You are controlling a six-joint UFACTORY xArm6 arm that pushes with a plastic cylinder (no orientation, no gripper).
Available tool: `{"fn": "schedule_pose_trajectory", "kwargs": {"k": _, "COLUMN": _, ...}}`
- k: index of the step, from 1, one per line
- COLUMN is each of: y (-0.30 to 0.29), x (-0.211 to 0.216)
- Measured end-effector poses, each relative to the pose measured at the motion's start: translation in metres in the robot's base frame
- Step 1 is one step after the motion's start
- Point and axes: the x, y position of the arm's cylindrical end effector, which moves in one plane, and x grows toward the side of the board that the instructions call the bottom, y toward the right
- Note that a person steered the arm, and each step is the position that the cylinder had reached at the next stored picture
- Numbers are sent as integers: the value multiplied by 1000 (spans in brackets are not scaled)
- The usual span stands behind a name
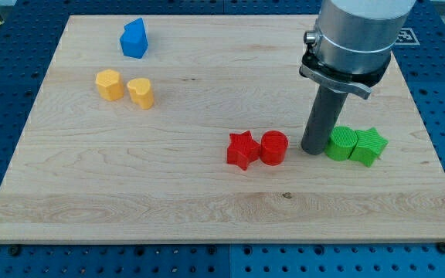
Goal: Slide the red circle along with red star a bit left
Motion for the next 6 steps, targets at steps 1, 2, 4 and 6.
{"fn": "schedule_pose_trajectory", "kwargs": {"k": 1, "y": -8, "x": 6}}
{"fn": "schedule_pose_trajectory", "kwargs": {"k": 2, "y": -11, "x": 8}}
{"fn": "schedule_pose_trajectory", "kwargs": {"k": 4, "y": -51, "x": 12}}
{"fn": "schedule_pose_trajectory", "kwargs": {"k": 6, "y": -114, "x": 11}}
